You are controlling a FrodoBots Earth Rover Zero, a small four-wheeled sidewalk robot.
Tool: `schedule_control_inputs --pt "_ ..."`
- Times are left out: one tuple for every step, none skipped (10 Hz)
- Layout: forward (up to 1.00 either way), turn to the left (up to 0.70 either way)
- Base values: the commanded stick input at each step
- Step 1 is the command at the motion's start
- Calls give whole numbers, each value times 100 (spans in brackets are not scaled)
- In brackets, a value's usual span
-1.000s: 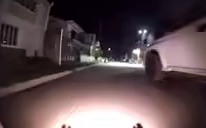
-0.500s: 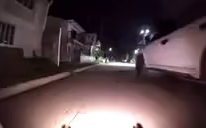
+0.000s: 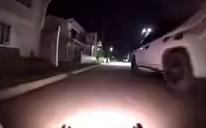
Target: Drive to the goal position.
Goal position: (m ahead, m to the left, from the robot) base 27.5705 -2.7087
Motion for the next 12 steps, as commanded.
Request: schedule_control_inputs --pt "85 0" --pt "85 0" --pt "85 0" --pt "85 0" --pt "85 0" --pt "85 0" --pt "85 0" --pt "85 0" --pt "85 0" --pt "85 0" --pt "85 0" --pt "85 0"
